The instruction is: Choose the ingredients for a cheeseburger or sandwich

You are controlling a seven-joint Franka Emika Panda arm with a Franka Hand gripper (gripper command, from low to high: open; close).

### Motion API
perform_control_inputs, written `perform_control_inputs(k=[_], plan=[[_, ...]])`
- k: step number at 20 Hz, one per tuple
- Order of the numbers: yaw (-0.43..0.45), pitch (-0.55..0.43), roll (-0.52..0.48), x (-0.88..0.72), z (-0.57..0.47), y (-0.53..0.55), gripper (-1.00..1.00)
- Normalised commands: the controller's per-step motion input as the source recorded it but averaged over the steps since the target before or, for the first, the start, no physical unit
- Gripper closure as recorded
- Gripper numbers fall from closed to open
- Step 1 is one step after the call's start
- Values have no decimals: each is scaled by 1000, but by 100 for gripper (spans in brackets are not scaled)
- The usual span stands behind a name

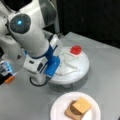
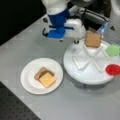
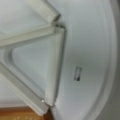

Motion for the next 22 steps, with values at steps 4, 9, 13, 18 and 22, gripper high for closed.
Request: perform_control_inputs(k=[4, 9, 13, 18, 22], plan=[[-62, -32, -287, -173, -107, 432, -100], [-16, -51, -225, -62, -161, 273, -100], [27, -68, -169, -75, -153, 143, -100], [12, -78, -138, -77, -129, 193, -100], [-12, -91, -135, -72, -133, 289, -100]])
